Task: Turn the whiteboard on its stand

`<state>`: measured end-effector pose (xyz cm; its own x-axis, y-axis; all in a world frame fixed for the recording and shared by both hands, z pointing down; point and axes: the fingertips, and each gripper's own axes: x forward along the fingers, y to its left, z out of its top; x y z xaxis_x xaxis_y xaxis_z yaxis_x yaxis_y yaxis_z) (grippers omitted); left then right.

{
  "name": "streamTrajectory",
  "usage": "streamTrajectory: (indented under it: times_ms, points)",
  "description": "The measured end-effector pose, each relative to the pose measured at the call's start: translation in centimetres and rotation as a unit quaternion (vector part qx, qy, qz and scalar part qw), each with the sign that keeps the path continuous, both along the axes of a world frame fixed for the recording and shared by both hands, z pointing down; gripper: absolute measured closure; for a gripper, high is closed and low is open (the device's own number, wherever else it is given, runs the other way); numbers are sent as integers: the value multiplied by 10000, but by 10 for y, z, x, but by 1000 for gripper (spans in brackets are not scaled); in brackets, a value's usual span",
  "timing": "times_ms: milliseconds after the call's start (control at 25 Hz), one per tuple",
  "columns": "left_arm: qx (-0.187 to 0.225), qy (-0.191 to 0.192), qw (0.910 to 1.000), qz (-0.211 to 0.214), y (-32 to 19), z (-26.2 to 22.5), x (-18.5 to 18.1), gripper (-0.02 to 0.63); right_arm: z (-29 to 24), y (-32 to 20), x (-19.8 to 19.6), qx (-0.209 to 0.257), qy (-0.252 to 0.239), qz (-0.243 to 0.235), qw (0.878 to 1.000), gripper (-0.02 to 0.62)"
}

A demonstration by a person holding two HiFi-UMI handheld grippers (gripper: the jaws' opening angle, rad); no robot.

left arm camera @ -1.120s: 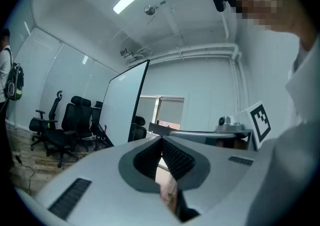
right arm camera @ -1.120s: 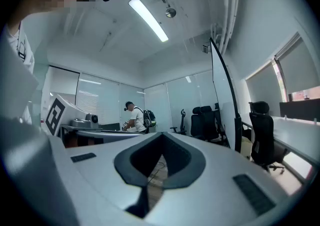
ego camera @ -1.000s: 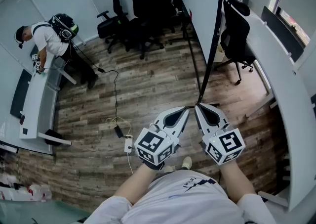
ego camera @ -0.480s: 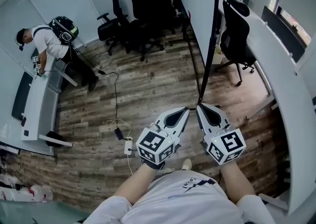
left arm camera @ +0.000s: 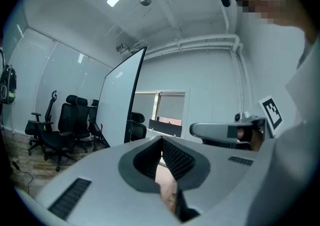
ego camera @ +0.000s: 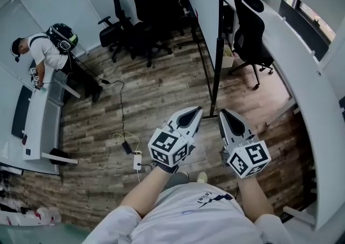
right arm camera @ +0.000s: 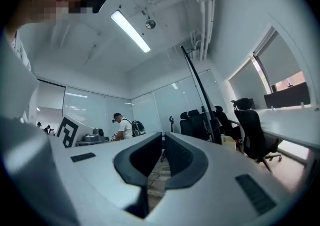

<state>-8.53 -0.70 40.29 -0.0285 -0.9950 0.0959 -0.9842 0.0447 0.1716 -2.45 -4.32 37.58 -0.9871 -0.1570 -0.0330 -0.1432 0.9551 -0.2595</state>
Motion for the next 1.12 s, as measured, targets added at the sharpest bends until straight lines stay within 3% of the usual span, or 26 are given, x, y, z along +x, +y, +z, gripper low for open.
streamTrajectory:
  times_ms: [360, 720, 920, 1120]
  points:
    - [41, -172, 9997, 174, -67, 12, -41, 595, 10, -51, -3, -76, 74, 481, 9988, 580]
    - [139, -214, 9969, 742, -173, 25, -111, 592, 3, -123, -51, 23, 194, 1262, 9918, 580]
    - [63, -195, 9935, 1124, -230, 35, -156, 486, 7, -149, -79, -58, 319, 1725, 9845, 580]
    - [75, -461, 9899, 1336, -287, 39, -181, 476, 16, -169, -91, -121, 480, 2094, 9766, 580]
